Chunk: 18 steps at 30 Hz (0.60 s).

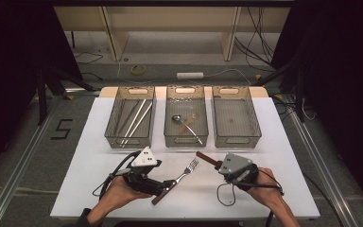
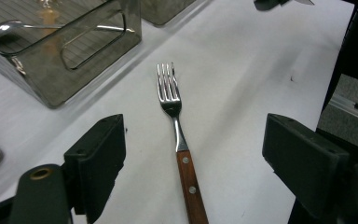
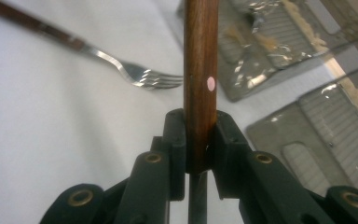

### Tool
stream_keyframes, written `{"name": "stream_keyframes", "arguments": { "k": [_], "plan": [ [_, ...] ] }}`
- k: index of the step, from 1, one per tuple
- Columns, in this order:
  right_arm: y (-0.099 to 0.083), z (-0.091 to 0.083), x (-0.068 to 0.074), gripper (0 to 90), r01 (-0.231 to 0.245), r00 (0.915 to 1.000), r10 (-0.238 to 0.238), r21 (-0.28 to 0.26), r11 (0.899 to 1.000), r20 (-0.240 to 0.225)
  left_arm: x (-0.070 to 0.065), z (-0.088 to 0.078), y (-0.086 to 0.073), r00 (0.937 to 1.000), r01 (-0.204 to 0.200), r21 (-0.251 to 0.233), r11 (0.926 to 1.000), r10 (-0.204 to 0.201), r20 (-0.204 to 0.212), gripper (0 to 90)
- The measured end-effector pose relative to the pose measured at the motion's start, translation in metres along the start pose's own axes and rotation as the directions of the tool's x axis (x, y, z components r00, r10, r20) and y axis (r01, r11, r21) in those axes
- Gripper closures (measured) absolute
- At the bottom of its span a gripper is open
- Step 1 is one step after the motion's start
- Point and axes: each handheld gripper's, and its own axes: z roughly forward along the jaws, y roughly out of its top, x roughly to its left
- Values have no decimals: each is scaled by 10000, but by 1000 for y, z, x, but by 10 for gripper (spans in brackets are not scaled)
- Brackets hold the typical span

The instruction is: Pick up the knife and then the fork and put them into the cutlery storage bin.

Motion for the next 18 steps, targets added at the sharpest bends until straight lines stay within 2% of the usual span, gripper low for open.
{"name": "stream_keyframes", "arguments": {
  "k": [4, 8, 13, 15, 18],
  "plan": [
    [5, -3, -21, 779, -903, 9959, 905, -183, 9957, 64, 1, -1, -5, 9994, 134, -349, 9993, -145, -319, 189],
    [11, -3, -40, 779, -1610, 9869, 1614, -393, 9862, 77, 1, -2, -8, 9992, 141, -288, 9995, -152, -364, 183],
    [19, 2, -60, 779, -2076, 9781, 2081, -464, 9771, 55, 0, -4, -11, 9984, 122, -448, 9989, -146, -541, 182],
    [21, 5, -67, 779, -2437, 9698, 2438, -501, 9686, -44, -1, -5, -12, 9981, 181, -559, 9983, -213, -570, 181],
    [25, 10, -78, 779, -2721, 9622, 2720, -496, 9610, -86, -1, -6, -14, 9975, 257, -707, 9972, -303, -642, 181]
  ]
}}
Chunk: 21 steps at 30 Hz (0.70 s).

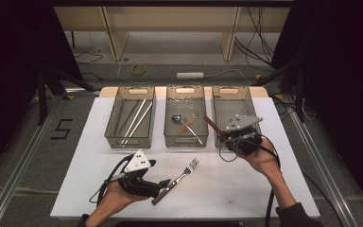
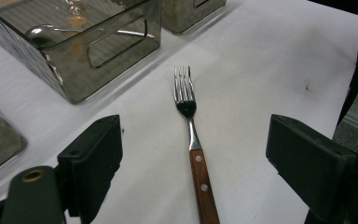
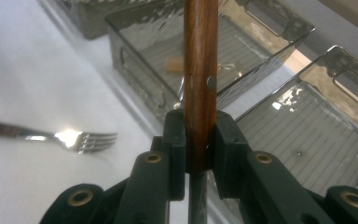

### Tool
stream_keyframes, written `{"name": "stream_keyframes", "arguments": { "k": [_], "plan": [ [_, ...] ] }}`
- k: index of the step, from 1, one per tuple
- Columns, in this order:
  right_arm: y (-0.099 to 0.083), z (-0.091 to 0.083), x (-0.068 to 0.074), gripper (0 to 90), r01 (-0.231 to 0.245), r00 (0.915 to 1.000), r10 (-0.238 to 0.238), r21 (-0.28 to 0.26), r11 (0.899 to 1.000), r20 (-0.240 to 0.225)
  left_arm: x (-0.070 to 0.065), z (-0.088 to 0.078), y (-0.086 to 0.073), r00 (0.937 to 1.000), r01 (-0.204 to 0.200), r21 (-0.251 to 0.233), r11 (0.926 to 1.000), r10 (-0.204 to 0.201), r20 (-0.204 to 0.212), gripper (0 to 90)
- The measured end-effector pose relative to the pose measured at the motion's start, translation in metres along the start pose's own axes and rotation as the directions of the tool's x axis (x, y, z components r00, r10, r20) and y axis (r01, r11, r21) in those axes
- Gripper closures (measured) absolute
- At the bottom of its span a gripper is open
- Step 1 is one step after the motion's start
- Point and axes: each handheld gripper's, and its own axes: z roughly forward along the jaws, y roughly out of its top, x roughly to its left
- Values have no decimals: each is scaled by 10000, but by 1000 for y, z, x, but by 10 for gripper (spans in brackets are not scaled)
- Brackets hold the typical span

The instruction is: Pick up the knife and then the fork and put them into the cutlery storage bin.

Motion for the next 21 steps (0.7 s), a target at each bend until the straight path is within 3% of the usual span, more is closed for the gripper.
{"name": "stream_keyframes", "arguments": {
  "k": [10, 21],
  "plan": [
    [24, 16, -34, 779, -855, 9961, 853, 75, 9963, 213, 0, -7, -6, 10000, 46, -654, 9979, -46, -6, 179],
    [39, 36, -65, 778, -1747, 9835, 1734, 218, 9844, 509, 1, -10, -8, 9999, 116, -1014, 9948, -121, -40, 179]
  ]
}}
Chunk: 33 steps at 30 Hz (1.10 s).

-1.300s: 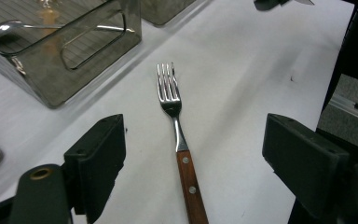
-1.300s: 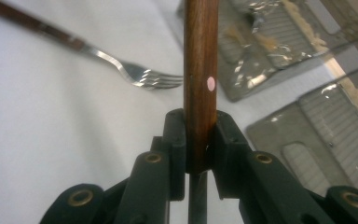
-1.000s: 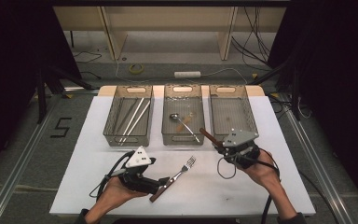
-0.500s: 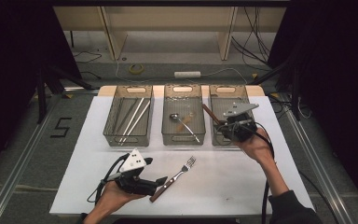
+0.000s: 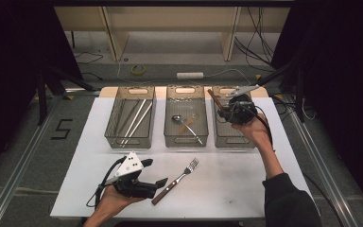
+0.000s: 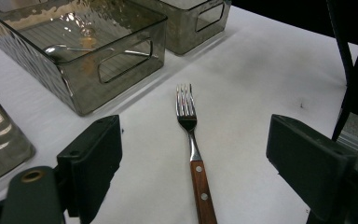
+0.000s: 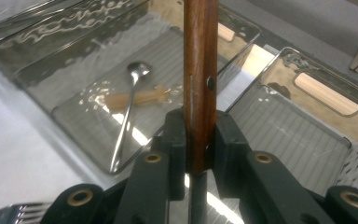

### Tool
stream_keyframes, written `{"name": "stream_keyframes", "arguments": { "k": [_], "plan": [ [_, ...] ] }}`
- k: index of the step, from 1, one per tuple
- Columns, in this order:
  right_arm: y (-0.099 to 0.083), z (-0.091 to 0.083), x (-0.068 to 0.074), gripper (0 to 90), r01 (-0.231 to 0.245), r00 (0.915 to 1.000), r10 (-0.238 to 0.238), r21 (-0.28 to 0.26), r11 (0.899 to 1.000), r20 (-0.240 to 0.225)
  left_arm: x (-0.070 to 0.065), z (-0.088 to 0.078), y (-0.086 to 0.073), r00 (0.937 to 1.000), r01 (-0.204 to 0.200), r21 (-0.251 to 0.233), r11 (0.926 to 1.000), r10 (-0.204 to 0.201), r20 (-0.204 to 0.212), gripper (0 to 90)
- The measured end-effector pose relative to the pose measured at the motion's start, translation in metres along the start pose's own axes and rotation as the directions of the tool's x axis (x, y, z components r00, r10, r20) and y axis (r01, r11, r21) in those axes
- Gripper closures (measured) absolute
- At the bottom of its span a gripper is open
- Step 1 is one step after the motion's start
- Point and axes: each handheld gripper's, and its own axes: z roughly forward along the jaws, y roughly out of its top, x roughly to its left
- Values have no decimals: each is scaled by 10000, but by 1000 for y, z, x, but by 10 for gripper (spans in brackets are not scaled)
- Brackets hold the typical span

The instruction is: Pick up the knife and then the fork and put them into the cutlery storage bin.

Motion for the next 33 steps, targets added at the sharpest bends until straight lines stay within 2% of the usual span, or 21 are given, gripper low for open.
{"name": "stream_keyframes", "arguments": {
  "k": [6, 16, 29, 33],
  "plan": [
    [8, 9, -15, 778, -549, 9983, 548, 24, 9985, 201, 0, 0, -1, 10000, 34, 127, 9999, -34, -22, 178],
    [9, 24, -34, 778, -1388, 9877, 1375, 126, 9902, 746, -1, -1, -2, 10000, 63, 169, 9998, -63, -2, 178],
    [5, 39, -45, 777, -1926, 9750, 1907, 64, 9812, 1137, -3, 0, -2, 10000, 7, 207, 9998, -8, 32, 179],
    [2, 45, -45, 778, -1912, 9744, 1875, 184, 9814, 1240, -3, 0, -2, 10000, -35, 154, 9999, 34, 73, 179]
  ]
}}
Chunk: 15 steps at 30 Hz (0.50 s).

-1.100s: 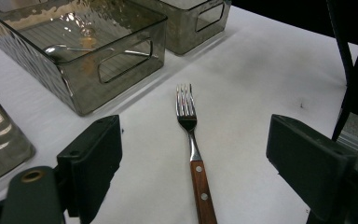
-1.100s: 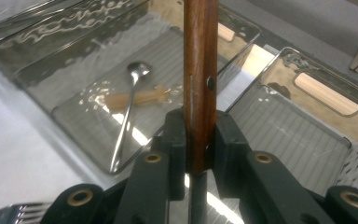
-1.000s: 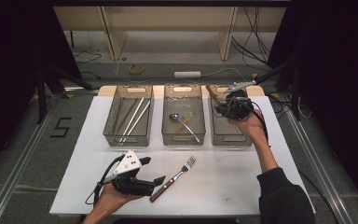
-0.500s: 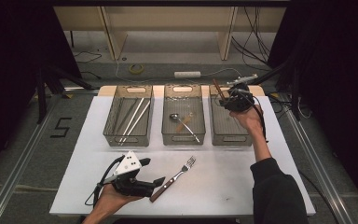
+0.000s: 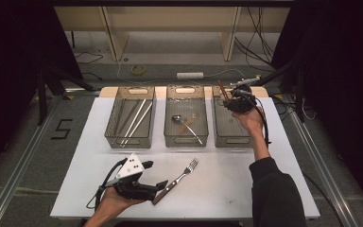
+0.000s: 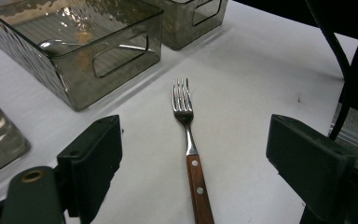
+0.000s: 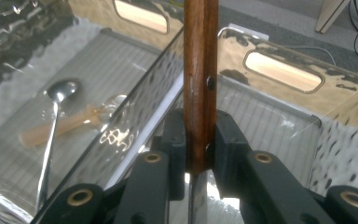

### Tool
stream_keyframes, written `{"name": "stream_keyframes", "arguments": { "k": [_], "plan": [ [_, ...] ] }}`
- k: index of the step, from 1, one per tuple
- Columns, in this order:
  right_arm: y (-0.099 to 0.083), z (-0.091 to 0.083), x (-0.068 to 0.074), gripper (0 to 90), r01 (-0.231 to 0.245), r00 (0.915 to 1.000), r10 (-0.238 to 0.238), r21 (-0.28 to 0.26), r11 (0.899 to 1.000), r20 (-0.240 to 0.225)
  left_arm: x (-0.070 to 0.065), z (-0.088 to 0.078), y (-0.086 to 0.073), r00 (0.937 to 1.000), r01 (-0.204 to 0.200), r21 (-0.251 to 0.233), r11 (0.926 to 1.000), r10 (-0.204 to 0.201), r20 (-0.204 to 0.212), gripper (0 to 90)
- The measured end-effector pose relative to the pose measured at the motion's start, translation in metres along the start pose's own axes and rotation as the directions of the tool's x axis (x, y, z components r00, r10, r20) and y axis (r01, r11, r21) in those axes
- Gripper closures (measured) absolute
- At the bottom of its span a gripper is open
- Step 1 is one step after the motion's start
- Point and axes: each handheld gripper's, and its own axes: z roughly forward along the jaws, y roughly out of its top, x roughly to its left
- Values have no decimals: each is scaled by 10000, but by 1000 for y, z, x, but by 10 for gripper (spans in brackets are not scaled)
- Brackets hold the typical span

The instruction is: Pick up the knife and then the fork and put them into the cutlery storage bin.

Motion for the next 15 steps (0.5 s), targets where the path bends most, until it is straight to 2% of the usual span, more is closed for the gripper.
{"name": "stream_keyframes", "arguments": {
  "k": [7, 15],
  "plan": [
    [-1, 7, 2, 777, -19, 9999, 17, 127, 9999, 129, 0, 0, 0, 10000, 32, -45, 10000, -32, -1, 179],
    [-6, 15, 3, 776, -294, 9994, 289, 273, 9992, 179, 0, 0, 0, 10000, 4, -5, 10000, -4, 38, 178]
  ]
}}
